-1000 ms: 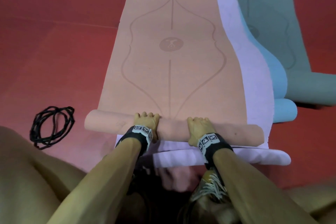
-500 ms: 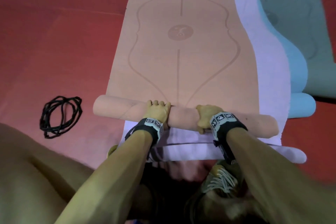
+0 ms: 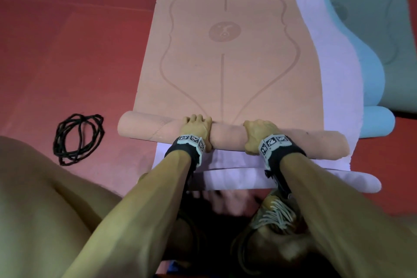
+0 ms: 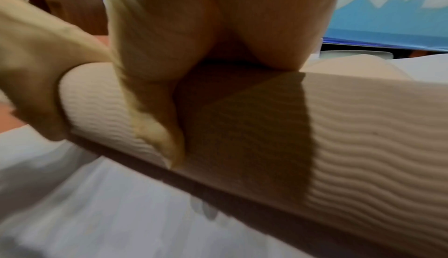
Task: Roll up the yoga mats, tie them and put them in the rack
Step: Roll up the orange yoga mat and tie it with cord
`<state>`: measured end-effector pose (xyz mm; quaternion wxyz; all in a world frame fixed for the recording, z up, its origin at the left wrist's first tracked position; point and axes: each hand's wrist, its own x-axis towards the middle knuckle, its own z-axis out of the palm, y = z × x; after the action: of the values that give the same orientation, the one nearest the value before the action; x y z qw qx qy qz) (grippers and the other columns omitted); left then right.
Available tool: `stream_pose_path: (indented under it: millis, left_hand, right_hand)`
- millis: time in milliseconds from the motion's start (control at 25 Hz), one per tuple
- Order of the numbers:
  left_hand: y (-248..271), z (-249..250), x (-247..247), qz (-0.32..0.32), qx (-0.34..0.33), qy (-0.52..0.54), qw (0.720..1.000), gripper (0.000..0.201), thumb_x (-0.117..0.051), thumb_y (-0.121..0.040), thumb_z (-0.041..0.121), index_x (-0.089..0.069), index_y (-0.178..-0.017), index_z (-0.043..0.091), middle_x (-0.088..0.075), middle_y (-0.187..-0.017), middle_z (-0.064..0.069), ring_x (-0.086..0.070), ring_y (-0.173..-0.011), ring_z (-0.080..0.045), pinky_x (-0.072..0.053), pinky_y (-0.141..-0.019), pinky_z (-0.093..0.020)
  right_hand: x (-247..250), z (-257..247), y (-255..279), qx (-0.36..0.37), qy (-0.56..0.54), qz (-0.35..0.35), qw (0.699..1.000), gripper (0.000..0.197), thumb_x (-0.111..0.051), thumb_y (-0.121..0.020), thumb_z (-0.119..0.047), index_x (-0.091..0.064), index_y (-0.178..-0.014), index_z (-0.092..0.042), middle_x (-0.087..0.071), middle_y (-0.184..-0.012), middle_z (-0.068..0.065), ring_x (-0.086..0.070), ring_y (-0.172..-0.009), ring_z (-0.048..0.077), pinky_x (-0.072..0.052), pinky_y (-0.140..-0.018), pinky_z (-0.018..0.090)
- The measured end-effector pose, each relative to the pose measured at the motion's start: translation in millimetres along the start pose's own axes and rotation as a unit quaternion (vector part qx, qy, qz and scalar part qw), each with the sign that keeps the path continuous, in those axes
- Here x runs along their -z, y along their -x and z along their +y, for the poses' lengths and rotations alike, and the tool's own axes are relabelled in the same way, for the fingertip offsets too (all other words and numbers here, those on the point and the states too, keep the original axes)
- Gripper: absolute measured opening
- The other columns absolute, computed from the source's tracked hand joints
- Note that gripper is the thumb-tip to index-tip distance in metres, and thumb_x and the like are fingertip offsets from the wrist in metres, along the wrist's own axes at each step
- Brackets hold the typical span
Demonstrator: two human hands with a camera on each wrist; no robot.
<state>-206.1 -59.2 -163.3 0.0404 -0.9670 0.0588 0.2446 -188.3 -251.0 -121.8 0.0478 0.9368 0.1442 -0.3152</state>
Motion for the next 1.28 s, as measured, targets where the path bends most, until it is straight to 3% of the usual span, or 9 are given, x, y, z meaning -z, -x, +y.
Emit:
stream_pose_path:
  millis: [120,280,520,600,720,840,920,1080,1280]
  left_hand:
    - [10,6,-10,0.051,0.002,0.000,0.999,0.084,-0.077,-0.064,0.043,-0.038,-0.133,0.016,-0.049,-0.127,-0.006,-0.044,-0.121,-0.028,-0.025,-0.109,-0.042]
    - [18,12,-13,0.055,0.003,-0.017,0.998,0.081,-0.077,-0.065,0.044,-0.040,-0.131,0.015,-0.052,-0.126,-0.006,-0.047,-0.118,-0.029,-0.027,-0.107,-0.042]
    - [1,10,21,-0.048,-0.016,-0.033,0.998,0.051,-0.076,-0.071,0.039,-0.059,-0.116,0.021,-0.068,-0.108,-0.001,-0.065,-0.099,-0.022,-0.044,-0.086,-0.028]
    - [-5,3,35,-0.088,-0.019,0.012,0.996,0.048,-0.082,-0.074,0.031,-0.064,-0.116,0.017,-0.067,-0.109,-0.001,-0.066,-0.101,-0.021,-0.047,-0.077,-0.026]
    - [-7,1,38,-0.141,-0.037,0.066,0.987,0.055,-0.084,-0.075,0.024,-0.062,-0.124,0.014,-0.064,-0.120,-0.005,-0.063,-0.111,-0.024,-0.045,-0.076,-0.026]
    - [6,9,24,-0.118,0.001,0.051,0.992,0.057,-0.080,-0.071,0.040,-0.059,-0.122,0.026,-0.067,-0.117,-0.001,-0.063,-0.106,-0.022,-0.046,-0.089,-0.030]
    - [11,11,15,-0.081,-0.016,0.019,0.996,0.077,-0.082,-0.059,0.052,-0.050,-0.126,0.027,-0.064,-0.116,-0.002,-0.060,-0.108,-0.024,-0.039,-0.095,-0.036]
    - [29,19,-6,0.015,-0.032,-0.005,0.999,0.087,-0.076,-0.062,0.057,-0.039,-0.134,0.025,-0.053,-0.123,-0.006,-0.051,-0.113,-0.030,-0.033,-0.099,-0.044]
    - [37,34,-24,0.026,-0.012,-0.018,0.999,0.080,-0.074,-0.071,0.053,-0.036,-0.134,0.020,-0.053,-0.127,-0.010,-0.052,-0.116,-0.033,-0.031,-0.101,-0.053]
  right_hand:
    - [15,3,-14,-0.024,-0.053,-0.086,0.995,0.043,-0.076,-0.050,-0.011,-0.071,-0.092,-0.013,-0.069,-0.091,0.007,-0.066,-0.077,0.027,-0.052,-0.059,0.028]
    - [18,9,-25,-0.021,-0.090,-0.174,0.980,0.049,-0.085,-0.044,-0.016,-0.074,-0.091,-0.012,-0.073,-0.089,0.007,-0.070,-0.078,0.025,-0.061,-0.068,0.035]
    - [-10,7,3,0.007,-0.040,-0.027,0.999,0.067,-0.078,-0.058,-0.026,-0.050,-0.119,-0.021,-0.062,-0.107,0.002,-0.060,-0.096,0.026,-0.046,-0.079,0.032]
    - [-20,6,13,0.031,0.008,0.035,0.999,0.065,-0.075,-0.066,-0.029,-0.045,-0.123,-0.018,-0.056,-0.115,0.005,-0.054,-0.108,0.027,-0.039,-0.091,0.037]
    - [-22,4,18,0.021,0.001,0.033,0.999,0.059,-0.072,-0.068,-0.026,-0.047,-0.121,-0.015,-0.061,-0.113,0.007,-0.058,-0.105,0.028,-0.039,-0.090,0.036]
    - [-13,3,14,0.004,-0.024,-0.026,0.999,0.058,-0.076,-0.064,-0.019,-0.053,-0.118,-0.016,-0.065,-0.109,0.007,-0.062,-0.099,0.031,-0.042,-0.074,0.031]
    - [-5,4,7,-0.006,-0.047,-0.059,0.997,0.054,-0.078,-0.056,-0.015,-0.062,-0.108,-0.017,-0.067,-0.103,0.006,-0.064,-0.091,0.029,-0.048,-0.068,0.029]
    - [3,11,-10,-0.019,-0.102,-0.151,0.983,0.050,-0.084,-0.039,-0.017,-0.073,-0.088,-0.013,-0.072,-0.089,0.005,-0.069,-0.080,0.026,-0.062,-0.071,0.040]
    - [-13,19,-15,-0.016,-0.128,-0.177,0.976,0.098,-0.087,-0.042,-0.018,-0.056,-0.135,-0.018,-0.062,-0.114,0.003,-0.064,-0.100,0.029,-0.058,-0.084,0.040]
